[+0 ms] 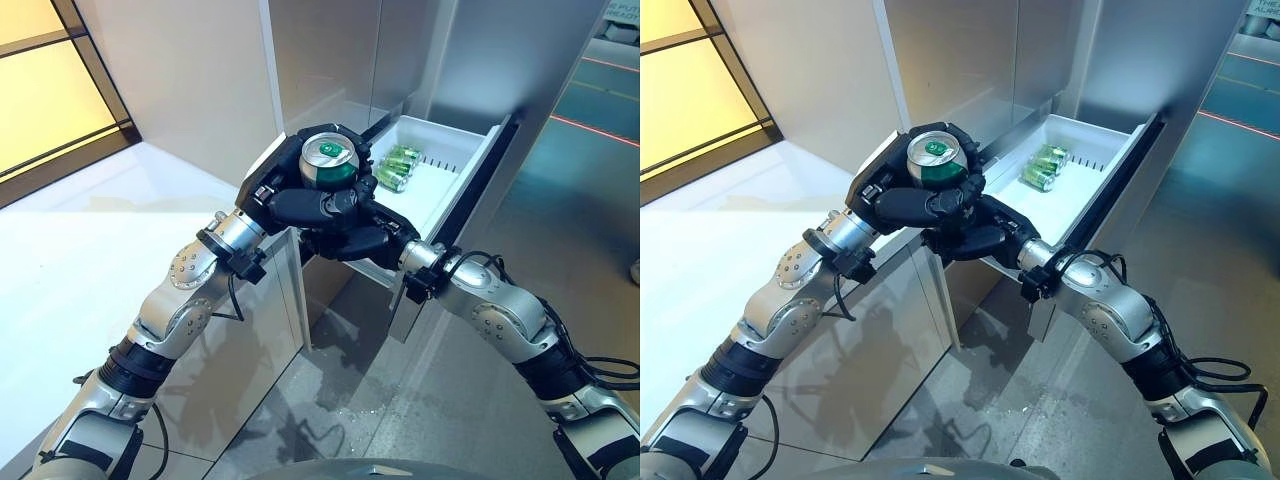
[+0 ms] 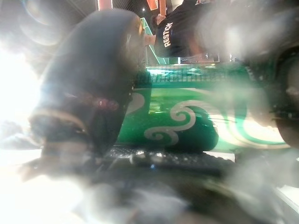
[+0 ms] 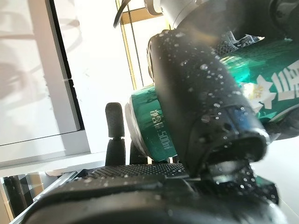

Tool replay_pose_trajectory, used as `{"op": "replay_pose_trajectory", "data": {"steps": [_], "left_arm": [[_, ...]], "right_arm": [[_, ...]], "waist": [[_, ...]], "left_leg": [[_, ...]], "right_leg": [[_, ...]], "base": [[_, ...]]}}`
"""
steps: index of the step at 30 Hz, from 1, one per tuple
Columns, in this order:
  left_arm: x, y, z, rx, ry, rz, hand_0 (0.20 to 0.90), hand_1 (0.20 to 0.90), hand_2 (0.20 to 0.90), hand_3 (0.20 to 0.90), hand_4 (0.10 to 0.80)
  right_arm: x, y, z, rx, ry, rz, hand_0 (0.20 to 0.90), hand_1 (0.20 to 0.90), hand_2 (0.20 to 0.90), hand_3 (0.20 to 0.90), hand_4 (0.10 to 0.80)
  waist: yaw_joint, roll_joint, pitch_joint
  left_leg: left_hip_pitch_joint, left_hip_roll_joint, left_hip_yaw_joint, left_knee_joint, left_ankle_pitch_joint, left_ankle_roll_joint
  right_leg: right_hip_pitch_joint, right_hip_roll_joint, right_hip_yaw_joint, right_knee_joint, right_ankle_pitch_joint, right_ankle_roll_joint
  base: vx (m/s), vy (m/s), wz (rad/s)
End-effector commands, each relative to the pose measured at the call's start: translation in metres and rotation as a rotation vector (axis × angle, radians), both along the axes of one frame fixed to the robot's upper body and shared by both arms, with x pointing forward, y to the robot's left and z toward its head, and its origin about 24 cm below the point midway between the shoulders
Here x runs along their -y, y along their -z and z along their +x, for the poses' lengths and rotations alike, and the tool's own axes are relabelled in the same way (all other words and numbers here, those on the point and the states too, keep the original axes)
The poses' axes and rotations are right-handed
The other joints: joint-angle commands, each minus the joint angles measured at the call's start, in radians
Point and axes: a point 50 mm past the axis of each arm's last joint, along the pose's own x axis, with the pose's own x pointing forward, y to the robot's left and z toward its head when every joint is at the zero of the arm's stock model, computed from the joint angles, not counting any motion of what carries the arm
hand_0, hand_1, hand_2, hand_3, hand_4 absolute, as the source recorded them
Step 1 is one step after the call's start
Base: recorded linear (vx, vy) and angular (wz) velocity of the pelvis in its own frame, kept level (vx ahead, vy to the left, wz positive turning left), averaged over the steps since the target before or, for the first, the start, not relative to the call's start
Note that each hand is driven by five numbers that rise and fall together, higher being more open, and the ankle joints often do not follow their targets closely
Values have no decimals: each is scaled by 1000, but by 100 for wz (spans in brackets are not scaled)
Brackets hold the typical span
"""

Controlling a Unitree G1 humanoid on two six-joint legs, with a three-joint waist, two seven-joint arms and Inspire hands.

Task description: Put drinks into fridge and close the fridge

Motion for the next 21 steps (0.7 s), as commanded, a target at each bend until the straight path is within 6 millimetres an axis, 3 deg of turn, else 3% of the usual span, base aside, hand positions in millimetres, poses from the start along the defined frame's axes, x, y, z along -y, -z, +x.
{"op": "replay_pose_trajectory", "data": {"steps": [1, 2, 15, 21], "left_arm": [[13, -50, 2, 231, 67, -43, 585, 585, 585, 532, 432], [14, -50, 2, 233, 67, -40, 900, 900, 900, 900, 800], [14, -60, 0, 294, 57, -49, 900, 900, 900, 900, 800], [4, -75, -3, 399, -60, -108, 900, 900, 900, 900, 800]], "right_arm": [[-18, -87, 10, 316, -56, 188, 300, 300, 300, 200, 100], [-18, -87, 11, 316, -53, 187, 300, 300, 300, 200, 100], [-17, -93, 13, 329, -30, 180, 300, 300, 300, 200, 100], [-13, -93, 16, 327, -4, 181, 300, 300, 300, 200, 100]], "waist": [[5, -44, -92], [5, -44, -92], [4, -48, -93], [6, -49, -93]], "left_leg": [[-3, -74, -13, 2, -83, 71], [-3, -74, -13, 2, -83, 71], [-8, -71, -7, 2, -77, 69], [-7, -71, -9, 2, -76, 67]], "right_leg": [[-10, 6, -19, 14, 5, 25], [-10, 6, -19, 14, 5, 26], [-17, 9, -16, 14, 11, 23], [-14, 9, -18, 13, 10, 21]], "base": [[0, 0, 0], [0, 0, 0], [0, 0, 0], [0, 0, 0]]}}
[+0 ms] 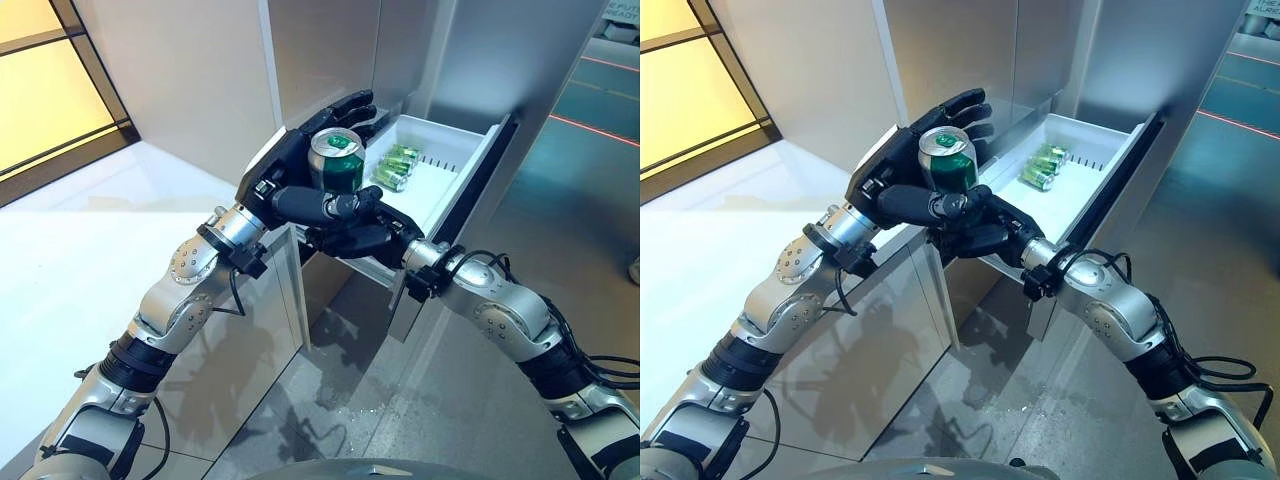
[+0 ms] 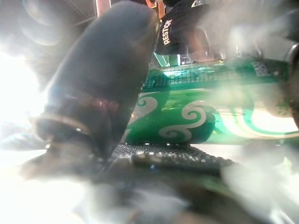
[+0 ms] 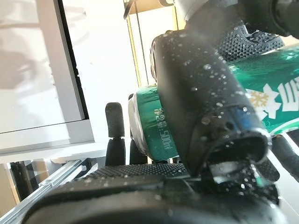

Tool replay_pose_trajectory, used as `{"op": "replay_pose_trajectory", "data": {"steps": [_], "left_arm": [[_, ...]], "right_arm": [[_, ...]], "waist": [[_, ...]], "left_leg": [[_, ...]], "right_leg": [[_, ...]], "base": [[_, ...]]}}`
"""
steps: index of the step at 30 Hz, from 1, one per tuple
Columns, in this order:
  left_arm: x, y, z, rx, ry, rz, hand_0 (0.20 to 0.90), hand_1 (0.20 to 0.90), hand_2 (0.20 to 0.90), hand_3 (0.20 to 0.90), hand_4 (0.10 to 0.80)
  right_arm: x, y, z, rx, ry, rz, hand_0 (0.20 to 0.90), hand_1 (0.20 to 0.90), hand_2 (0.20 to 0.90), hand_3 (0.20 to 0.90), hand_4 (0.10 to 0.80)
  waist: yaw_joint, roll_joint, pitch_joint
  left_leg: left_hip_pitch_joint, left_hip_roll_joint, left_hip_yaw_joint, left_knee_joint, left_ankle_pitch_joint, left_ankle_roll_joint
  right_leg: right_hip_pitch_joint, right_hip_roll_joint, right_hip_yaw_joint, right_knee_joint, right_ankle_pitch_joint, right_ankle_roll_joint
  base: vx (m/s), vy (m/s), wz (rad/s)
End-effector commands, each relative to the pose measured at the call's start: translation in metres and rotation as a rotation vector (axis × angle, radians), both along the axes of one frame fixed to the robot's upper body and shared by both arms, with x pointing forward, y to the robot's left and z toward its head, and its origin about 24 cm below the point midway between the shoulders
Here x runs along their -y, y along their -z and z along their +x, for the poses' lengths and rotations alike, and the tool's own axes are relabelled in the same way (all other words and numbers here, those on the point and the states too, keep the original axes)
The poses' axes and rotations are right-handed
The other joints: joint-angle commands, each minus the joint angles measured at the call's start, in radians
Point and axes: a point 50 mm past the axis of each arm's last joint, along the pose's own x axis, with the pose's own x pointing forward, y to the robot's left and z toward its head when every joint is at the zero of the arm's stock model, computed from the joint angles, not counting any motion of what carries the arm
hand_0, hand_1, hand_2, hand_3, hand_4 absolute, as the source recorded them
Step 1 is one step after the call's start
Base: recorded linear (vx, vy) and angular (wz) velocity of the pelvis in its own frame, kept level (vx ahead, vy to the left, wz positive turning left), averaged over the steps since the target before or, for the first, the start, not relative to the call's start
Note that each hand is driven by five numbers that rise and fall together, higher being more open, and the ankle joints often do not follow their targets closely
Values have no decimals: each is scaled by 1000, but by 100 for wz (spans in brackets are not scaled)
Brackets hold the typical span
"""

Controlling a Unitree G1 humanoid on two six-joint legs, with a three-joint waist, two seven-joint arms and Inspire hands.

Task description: Put drinks into fridge and close the fridge

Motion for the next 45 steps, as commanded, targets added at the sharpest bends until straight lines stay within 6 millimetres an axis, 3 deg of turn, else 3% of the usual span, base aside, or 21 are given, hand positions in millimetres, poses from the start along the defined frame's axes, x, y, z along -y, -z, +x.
{"op": "replay_pose_trajectory", "data": {"steps": [1, 10, 18, 23, 27, 34, 39, 40, 45], "left_arm": [[2, -72, -7, 384, -31, -123, 900, 900, 900, 900, 800], [-35, -106, -13, 532, -302, -291, 900, 900, 900, 900, 800], [-55, -99, -5, 417, -355, -282, 900, 900, 900, 900, 800], [-49, -71, 5, 253, -299, -235, 900, 900, 900, 900, 800], [-39, -33, 10, 85, -200, -219, 900, 900, 900, 900, 800], [-17, 15, -4, -118, 66, -187, 900, 900, 900, 900, 800], [-17, 40, -15, -249, 147, -158, 900, 900, 900, 900, 800], [-19, 51, -19, -297, 176, -138, 900, 900, 900, 900, 800], [-19, 80, -33, -452, 235, -67, 900, 900, 900, 900, 800]], "right_arm": [[-18, -93, 14, 324, -46, 216, 300, 300, 300, 200, 100], [-5, -94, 24, 318, 49, 197, 300, 300, 300, 200, 100], [13, -94, 33, 327, 167, 169, 300, 300, 300, 200, 100], [24, -92, 40, 342, 265, 182, 300, 300, 300, 200, 100], [42, -96, 50, 363, 397, 185, 300, 300, 300, 200, 100], [101, -115, 70, 439, 694, -19, 300, 300, 300, 200, 100], [144, -123, 76, 459, 855, -185, 300, 300, 300, 200, 100], [160, -123, 77, 463, 906, -271, 300, 300, 300, 200, 100], [185, -116, 80, 410, 982, -429, 300, 300, 300, 200, 100]], "waist": [[7, -46, -95], [18, -50, -104], [29, -47, -106], [42, -48, -96], [66, -53, -84], [121, -59, -63], [161, -55, -45], [178, -54, -38], [209, -39, -17]], "left_leg": [[-6, -71, -11, 2, -76, 67], [-7, -70, -23, 2, -74, 58], [-7, -69, -34, 2, -71, 56], [-3, -67, -45, 2, -71, 57], [0, -68, -60, 2, -72, 57], [-5, -67, -102, 2, -66, 51], [-1, -67, -131, 2, -66, 45], [1, -68, -142, 2, -63, 43], [-2, -69, -168, 4, -49, 38]], "right_leg": [[-12, 8, -21, 13, 9, 21], [-7, 9, -31, 12, 5, 18], [-3, 11, -40, 13, -3, 12], [6, 12, -55, 14, -8, 10], [15, 9, -82, 12, -10, 9], [26, 2, -132, 20, -18, 8], [44, -1, -166, 24, -29, 4], [49, -2, -180, 26, -30, 3], [56, -10, -217, 36, -37, 1]], "base": [[0, 0, 0], [0, 0, 0], [0, 0, 0], [13, -15, 5], [20, -22, 11], [22, -10, 21], [47, -3, 31], [75, -8, 37], [40, -3, 36]]}}
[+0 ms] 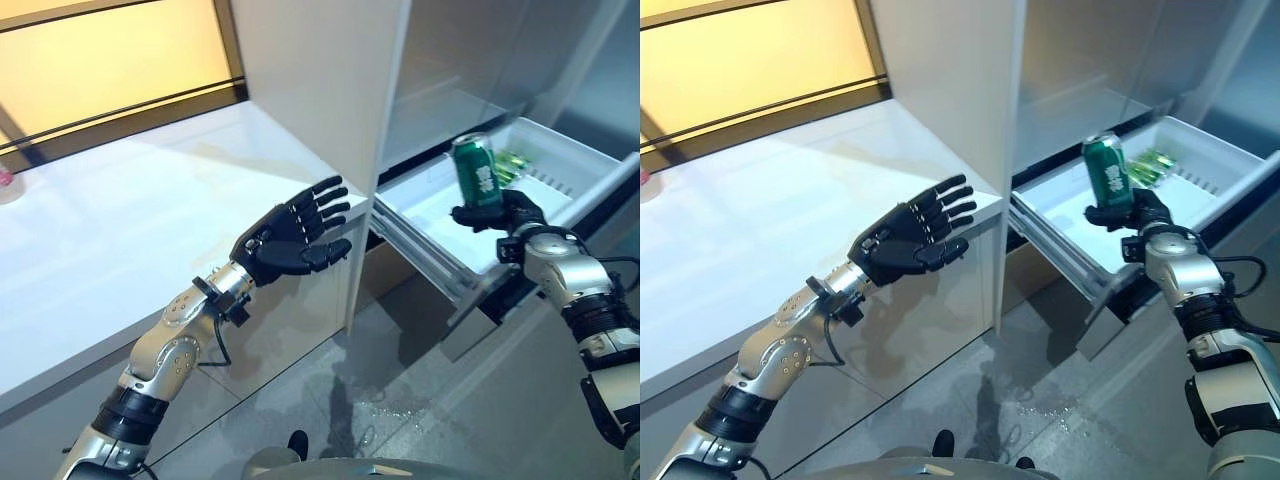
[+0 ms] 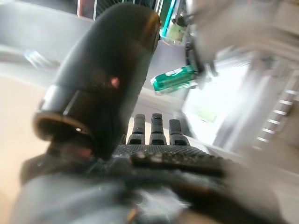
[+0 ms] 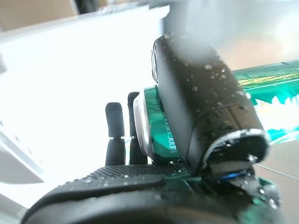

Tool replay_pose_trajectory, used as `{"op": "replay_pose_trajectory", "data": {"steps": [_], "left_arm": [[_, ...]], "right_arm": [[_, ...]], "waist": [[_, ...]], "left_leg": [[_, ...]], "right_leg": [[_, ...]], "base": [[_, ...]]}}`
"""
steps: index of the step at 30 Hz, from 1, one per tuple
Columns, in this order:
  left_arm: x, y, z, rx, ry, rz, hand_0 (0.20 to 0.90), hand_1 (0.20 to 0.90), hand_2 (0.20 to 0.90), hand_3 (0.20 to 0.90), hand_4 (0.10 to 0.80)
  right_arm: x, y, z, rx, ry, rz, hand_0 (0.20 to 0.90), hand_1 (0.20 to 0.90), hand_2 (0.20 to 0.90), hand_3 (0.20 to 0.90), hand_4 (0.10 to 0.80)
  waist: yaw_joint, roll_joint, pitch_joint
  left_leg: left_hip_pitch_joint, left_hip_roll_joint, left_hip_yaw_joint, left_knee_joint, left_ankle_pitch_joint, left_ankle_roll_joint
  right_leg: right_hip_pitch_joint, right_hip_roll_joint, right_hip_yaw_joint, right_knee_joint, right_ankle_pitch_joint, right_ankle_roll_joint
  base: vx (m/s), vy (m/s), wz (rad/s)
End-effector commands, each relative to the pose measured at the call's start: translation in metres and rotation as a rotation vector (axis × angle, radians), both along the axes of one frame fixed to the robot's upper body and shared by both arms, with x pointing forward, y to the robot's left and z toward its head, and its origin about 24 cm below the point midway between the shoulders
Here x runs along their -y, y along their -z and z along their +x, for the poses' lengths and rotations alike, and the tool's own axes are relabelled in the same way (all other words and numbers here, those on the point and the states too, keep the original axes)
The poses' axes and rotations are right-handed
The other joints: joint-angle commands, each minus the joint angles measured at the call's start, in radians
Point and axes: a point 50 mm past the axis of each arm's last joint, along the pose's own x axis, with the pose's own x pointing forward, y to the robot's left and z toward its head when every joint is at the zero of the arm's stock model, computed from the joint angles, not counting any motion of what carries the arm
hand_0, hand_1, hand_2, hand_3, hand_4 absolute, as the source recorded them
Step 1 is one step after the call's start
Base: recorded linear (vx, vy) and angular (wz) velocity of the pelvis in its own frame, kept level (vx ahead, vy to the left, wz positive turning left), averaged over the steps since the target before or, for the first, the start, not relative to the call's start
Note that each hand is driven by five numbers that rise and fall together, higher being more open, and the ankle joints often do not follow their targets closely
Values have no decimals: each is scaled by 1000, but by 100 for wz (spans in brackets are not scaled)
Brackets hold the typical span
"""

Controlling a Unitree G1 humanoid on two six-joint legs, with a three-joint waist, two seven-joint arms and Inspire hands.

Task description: Put drinks into fridge and close the fridge

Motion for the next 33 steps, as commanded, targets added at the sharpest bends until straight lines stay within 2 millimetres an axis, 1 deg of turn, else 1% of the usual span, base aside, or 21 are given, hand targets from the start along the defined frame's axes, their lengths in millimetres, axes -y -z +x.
{"op": "replay_pose_trajectory", "data": {"steps": [1, 5, 6, 7, 10, 11, 12, 13, 15, 17, 21, 24, 27, 28, 30, 32, 33], "left_arm": [[10, -7, -8, 18, 134, -22, 900, 900, 900, 900, 800], [9, 21, -14, -94, 140, 63, 900, 900, 900, 900, 800], [6, 33, -16, -122, 124, 109, 900, 900, 900, 900, 800], [2, 46, -20, -177, 112, 150, 900, 900, 900, 900, 800], [-11, 73, -26, -221, 60, 285, 900, 900, 900, 900, 800], [-16, 81, -26, -229, 37, 324, 900, 900, 900, 900, 800], [-18, 84, -27, -234, 30, 342, 900, 900, 900, 900, 800], [-27, 94, -26, -242, 0, 380, 900, 900, 900, 900, 800], [-35, 103, -23, -265, -48, 401, 900, 900, 900, 900, 800], [-44, 117, -22, -292, -125, 441, 900, 900, 900, 900, 800], [-58, 142, -27, -364, -256, 508, 900, 900, 900, 900, 800], [-68, 157, -34, -418, -341, 536, 900, 900, 900, 900, 800], [-75, 166, -40, -452, -381, 562, 900, 900, 900, 900, 800], [-79, 170, -42, -468, -401, 570, 900, 900, 900, 900, 800], [-82, 173, -43, -492, -436, 560, 900, 900, 900, 900, 800], [-84, 176, -44, -507, -455, 567, 900, 900, 900, 900, 800], [-85, 177, -45, -511, -457, 571, 900, 900, 900, 900, 800]], "right_arm": [[-9, -132, 24, 448, -93, -176, 300, 300, 300, 200, 100], [5, -118, 25, 333, -31, -241, 300, 300, 300, 200, 100], [11, -112, 25, 298, -8, -263, 300, 300, 300, 200, 100], [20, -109, 22, 257, 25, -281, 300, 300, 300, 200, 100], [37, -106, 17, 197, 83, -311, 300, 300, 300, 200, 100], [41, -107, 16, 191, 101, -322, 300, 300, 300, 200, 100], [43, -108, 15, 184, 109, -327, 300, 300, 300, 200, 100], [48, -111, 14, 183, 130, -334, 300, 300, 300, 200, 100], [51, -116, 13, 186, 156, -347, 300, 300, 300, 200, 100], [57, -120, 10, 181, 181, -351, 300, 300, 300, 200, 100], [58, -119, 9, 151, 179, -368, 300, 300, 300, 200, 100], [61, -118, 7, 113, 166, -394, 300, 300, 300, 200, 100], [63, -115, 6, 59, 153, -424, 300, 300, 300, 200, 100], [65, -115, 5, -2, 131, -480, 300, 300, 300, 200, 100], [67, -117, 4, -51, 107, -516, 300, 300, 300, 200, 100], [69, -119, 2, -123, 88, -609, 300, 300, 300, 200, 100], [70, -119, 1, -150, 80, -625, 300, 300, 300, 200, 100]], "waist": [[34, -52, -92], [47, -39, -75], [49, -34, -70], [52, -29, -63], [55, -18, -39], [54, -14, -28], [53, -12, -23], [51, -8, -4], [47, -3, 22], [38, 0, 62], [18, 0, 110], [7, -1, 134], [3, -2, 150], [2, -5, 159], [0, -7, 169], [1, -10, 177], [2, -11, 179]], "left_leg": [[28, -49, 24, 4, -99, 35], [27, -51, 7, 10, -95, 34], [27, -51, 5, 12, -94, 33], [25, -51, 1, 15, -93, 33], [8, -51, -5, 26, -91, 34], [-7, -51, -7, 33, -90, 34], [-13, -51, -7, 36, -89, 35], [-38, -52, -9, 44, -88, 37], [-71, -52, -12, 50, -83, 39], [-108, -50, -10, 57, -80, 42], [-155, -41, 10, 66, -74, 44], [-182, -36, 22, 78, -74, 43], [-201, -34, 31, 92, -75, 42], [-212, -34, 35, 100, -76, 41], [-221, -33, 39, 107, -76, 40], [-230, -35, 41, 118, -80, 39], [-233, -35, 42, 121, -80, 39]], "right_leg": [[-9, 10, -20, 40, -22, -8], [-5, 7, -33, 46, -24, -9], [-5, 6, -34, 48, -25, -9], [-6, 6, -34, 50, -25, -7], [-23, 6, -28, 61, -28, -8], [-37, 7, -24, 68, -29, -9], [-44, 7, -22, 70, -29, -9], [-69, 8, -13, 77, -29, -11], [-107, 11, -1, 87, -27, -14], [-144, 16, 15, 94, -24, -17], [-201, 23, 44, 109, -19, -25], [-232, 25, 56, 124, -19, -29], [-252, 25, 60, 137, -20, -33], [-261, 24, 61, 141, -20, -34], [-269, 25, 62, 145, -19, -37], [-276, 23, 60, 152, -22, -39], [-278, 23, 60, 154, -22, -39]], "base": [[60, -11, 26], [71, -24, 26], [93, -44, 27], [86, -51, 18], [27, -70, 12], [-36, -61, 10], [-95, -80, 10], [-161, -92, 7], [-215, -103, 4], [-202, -107, 2], [-112, -77, -6], [-80, -50, -21], [-57, -41, -7], [-55, -38, -15], [-45, -39, -18], [-28, -44, -7], [-21, -36, -2]]}}
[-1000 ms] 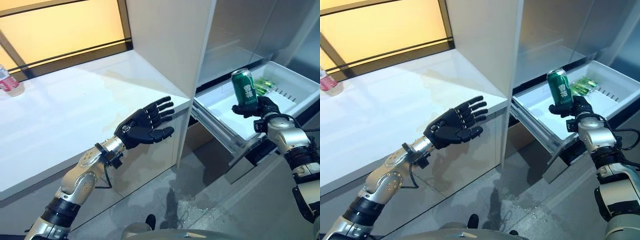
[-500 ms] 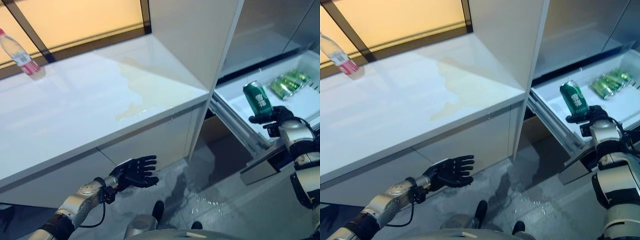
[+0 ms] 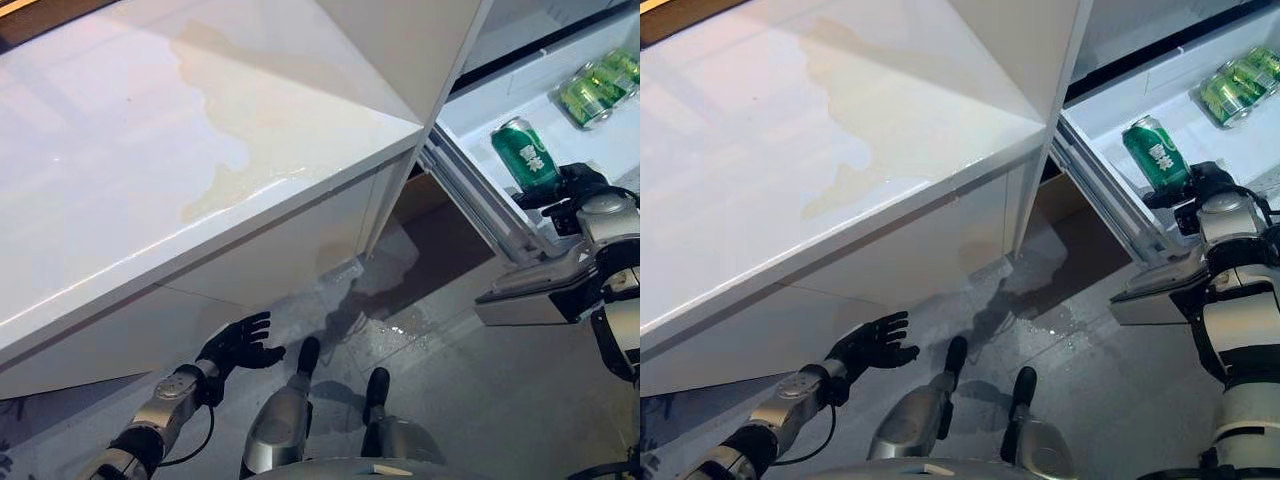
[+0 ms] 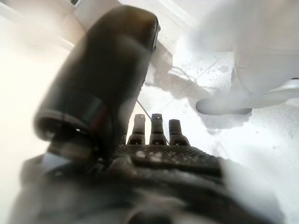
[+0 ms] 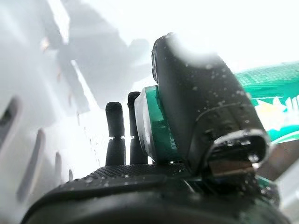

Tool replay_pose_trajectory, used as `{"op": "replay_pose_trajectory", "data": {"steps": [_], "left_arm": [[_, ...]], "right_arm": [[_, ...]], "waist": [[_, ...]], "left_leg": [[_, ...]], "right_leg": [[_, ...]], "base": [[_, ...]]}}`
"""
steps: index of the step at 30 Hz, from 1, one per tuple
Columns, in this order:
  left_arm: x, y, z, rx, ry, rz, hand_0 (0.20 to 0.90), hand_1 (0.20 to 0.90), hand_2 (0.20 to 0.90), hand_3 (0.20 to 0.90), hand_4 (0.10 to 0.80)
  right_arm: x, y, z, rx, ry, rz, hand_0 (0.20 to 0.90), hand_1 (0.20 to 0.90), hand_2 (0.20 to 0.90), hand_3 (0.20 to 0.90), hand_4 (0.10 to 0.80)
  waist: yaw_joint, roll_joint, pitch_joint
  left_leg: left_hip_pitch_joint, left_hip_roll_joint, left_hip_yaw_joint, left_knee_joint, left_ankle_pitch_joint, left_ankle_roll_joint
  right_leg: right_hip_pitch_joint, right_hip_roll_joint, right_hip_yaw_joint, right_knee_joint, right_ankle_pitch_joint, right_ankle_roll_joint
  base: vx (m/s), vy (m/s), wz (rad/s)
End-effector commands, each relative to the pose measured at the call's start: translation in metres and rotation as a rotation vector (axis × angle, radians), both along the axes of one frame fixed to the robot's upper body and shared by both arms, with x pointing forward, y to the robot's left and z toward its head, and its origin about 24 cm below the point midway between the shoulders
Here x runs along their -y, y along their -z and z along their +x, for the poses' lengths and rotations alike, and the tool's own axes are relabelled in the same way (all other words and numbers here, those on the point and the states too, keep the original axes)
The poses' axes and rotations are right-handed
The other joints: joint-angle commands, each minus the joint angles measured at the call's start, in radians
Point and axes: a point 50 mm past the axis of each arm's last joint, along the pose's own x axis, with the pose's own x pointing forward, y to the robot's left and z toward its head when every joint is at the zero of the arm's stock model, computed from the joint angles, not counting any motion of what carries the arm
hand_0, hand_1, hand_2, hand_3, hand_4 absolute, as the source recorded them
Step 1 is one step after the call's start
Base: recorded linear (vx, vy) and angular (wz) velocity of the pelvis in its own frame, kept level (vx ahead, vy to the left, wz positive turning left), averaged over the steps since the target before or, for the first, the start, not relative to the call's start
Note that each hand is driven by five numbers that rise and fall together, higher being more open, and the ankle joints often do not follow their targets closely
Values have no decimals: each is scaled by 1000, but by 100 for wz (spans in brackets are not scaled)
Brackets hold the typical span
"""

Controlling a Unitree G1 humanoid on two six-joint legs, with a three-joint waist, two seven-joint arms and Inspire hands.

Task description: Put drinks into fridge and close the fridge

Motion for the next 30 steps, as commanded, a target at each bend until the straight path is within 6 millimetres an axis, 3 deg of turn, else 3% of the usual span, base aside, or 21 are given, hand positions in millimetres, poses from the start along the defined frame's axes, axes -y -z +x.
{"op": "replay_pose_trajectory", "data": {"steps": [1, 8, 9, 10, 11, 13, 14, 24, 28, 30], "left_arm": [[-9, -3, -1, 54, -21, 36, 900, 900, 900, 900, 800], [-12, -2, 4, 37, -20, 61, 900, 900, 900, 900, 800], [-12, -3, 5, 38, -18, 60, 900, 900, 900, 900, 800], [-12, -3, 5, 38, -18, 60, 900, 900, 900, 900, 800], [-11, -3, 6, 41, -17, 58, 900, 900, 900, 900, 800], [-9, -4, 7, 44, -8, 58, 900, 900, 900, 900, 800], [-7, -4, 8, 45, -6, 56, 900, 900, 900, 900, 800], [-5, 1, 3, 22, -12, 72, 900, 900, 900, 900, 800], [-10, 4, -3, -2, -39, 83, 900, 900, 900, 900, 800], [-12, 8, -10, -18, -59, 90, 900, 900, 900, 900, 800]], "right_arm": [[23, -61, -12, 12, -1, -275, 300, 300, 300, 200, 100], [17, -68, -7, -80, -30, -277, 316, 316, 316, 219, 119], [15, -68, -6, -99, -36, -272, 413, 413, 413, 332, 232], [14, -69, -5, -101, -37, -272, 413, 413, 413, 332, 232], [12, -68, -4, -118, -47, -270, 561, 561, 561, 505, 405], [9, -66, -2, -139, -60, -262, 648, 648, 648, 606, 506], [8, -65, -1, -145, -64, -265, 900, 900, 900, 900, 800], [-14, -68, 11, -124, -192, -228, 900, 900, 900, 900, 800], [-29, -83, 14, 9, -279, -199, 900, 900, 900, 900, 800], [-41, -97, 13, 179, -340, -148, 900, 900, 900, 900, 800]], "waist": [[-24, -21, -27], [-10, -14, -5], [-8, -11, -3], [-8, -11, -3], [-7, -8, 0], [-3, -3, 5], [-2, -2, 6], [-3, -11, -2], [-17, -28, -18], [-34, -43, -34]], "left_leg": [[-34, -38, 23, 121, -136, 43], [-60, -42, 14, 138, -134, 36], [-64, -42, 12, 139, -132, 35], [-65, -42, 12, 139, -132, 35], [-68, -42, 9, 139, -130, 34], [-73, -44, 5, 141, -129, 33], [-74, -44, 4, 143, -128, 32], [-61, -46, 9, 129, -126, 33], [-39, -43, 21, 117, -128, 33], [-19, -40, 34, 107, -132, 35]], "right_leg": [[-81, 13, 19, 140, -41, -25], [-95, 12, 4, 155, -50, -34], [-98, 12, 2, 158, -51, -35], [-99, 12, 2, 158, -51, -35], [-103, 12, 0, 161, -53, -37], [-106, 11, -6, 167, -57, -41], [-107, 10, -7, 169, -58, -42], [-106, 10, -8, 173, -60, -44], [-94, 14, 0, 171, -60, -41], [-82, 17, 11, 168, -58, -38]], "base": [[-23, -33, -1], [-9, -19, 0], [0, 0, 0], [0, 0, 0], [-17, 8, 4], [-10, 6, 2], [0, 0, 0], [-2, 18, 1], [8, 50, -3], [8, 75, -9]]}}
